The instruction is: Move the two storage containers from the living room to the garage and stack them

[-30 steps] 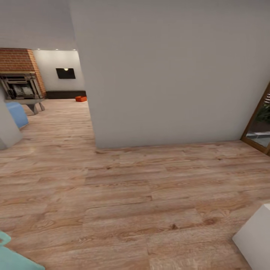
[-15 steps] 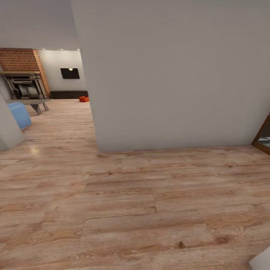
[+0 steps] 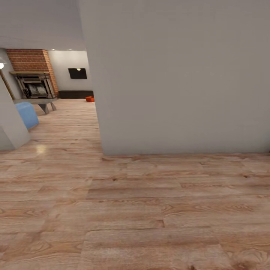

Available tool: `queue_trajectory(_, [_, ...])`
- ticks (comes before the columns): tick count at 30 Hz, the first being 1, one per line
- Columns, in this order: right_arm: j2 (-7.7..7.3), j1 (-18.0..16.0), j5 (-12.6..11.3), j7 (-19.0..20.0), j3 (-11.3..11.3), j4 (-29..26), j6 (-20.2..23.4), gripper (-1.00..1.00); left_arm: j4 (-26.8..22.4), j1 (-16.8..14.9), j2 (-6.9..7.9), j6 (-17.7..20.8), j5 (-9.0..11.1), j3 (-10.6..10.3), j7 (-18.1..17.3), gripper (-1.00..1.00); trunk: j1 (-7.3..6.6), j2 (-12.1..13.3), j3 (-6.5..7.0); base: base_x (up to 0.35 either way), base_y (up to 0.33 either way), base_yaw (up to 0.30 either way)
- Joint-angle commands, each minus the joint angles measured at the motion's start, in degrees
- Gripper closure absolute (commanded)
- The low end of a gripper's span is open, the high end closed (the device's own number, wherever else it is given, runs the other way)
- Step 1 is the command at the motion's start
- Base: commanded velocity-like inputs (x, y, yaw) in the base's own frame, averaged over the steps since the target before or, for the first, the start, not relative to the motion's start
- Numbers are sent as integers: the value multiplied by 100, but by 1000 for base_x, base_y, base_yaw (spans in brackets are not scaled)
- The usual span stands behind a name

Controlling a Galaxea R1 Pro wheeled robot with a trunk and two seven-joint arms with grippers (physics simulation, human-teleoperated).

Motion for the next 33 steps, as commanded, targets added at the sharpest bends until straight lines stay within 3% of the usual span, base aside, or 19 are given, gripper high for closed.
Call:
queue_trajectory(1, [-5, -1, -5, 2, 13, -3, 1, -100, 7, -5, -3, -22, -60, 43, 18, -100, 3, -2, -5, 344, 63, 178])
queue_trajectory(33, [-92, -1, -41, -55, -9, -3, 1, -100, 7, -5, -3, -30, -60, 43, 16, -100, 3, -2, -5, 344, 6, 42])
